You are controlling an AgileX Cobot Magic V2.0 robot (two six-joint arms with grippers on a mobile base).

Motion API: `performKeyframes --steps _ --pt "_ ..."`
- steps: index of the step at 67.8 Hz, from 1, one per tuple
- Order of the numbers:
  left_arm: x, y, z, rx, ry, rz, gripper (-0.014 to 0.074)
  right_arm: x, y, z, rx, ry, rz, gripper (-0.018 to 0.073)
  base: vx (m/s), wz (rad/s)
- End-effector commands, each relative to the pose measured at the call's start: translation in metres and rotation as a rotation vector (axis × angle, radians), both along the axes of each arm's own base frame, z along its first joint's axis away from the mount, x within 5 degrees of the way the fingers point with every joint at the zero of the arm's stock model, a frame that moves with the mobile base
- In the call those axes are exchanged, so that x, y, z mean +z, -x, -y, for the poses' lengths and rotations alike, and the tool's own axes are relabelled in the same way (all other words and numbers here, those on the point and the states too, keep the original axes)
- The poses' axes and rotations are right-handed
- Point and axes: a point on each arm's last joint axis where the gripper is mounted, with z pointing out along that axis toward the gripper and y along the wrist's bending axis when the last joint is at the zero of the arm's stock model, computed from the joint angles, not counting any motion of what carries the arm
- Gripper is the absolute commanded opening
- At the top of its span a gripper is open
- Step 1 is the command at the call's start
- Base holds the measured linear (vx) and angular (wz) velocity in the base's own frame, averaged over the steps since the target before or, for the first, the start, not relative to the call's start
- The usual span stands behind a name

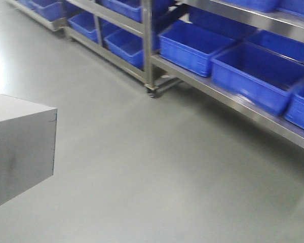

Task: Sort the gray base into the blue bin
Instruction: 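Drive the base down the aisle holding the block in the left gripper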

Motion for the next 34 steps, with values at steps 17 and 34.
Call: performKeyframes --steps 17,34 --pt "0.0194 0.0024 -0.0029 0.013 0.071 0.11 -0.0008 0.005 -0.002 0.0006 -0.004 0.024 0.053 -0.0005 0.27 0.59" --pt "0.0194 0.0024 -0.0029 0.013 0.071 0.11 -0.0008 0.005 -0.002 0.0006 -0.004 0.024 0.053 -0.0005 0.28 0.48"
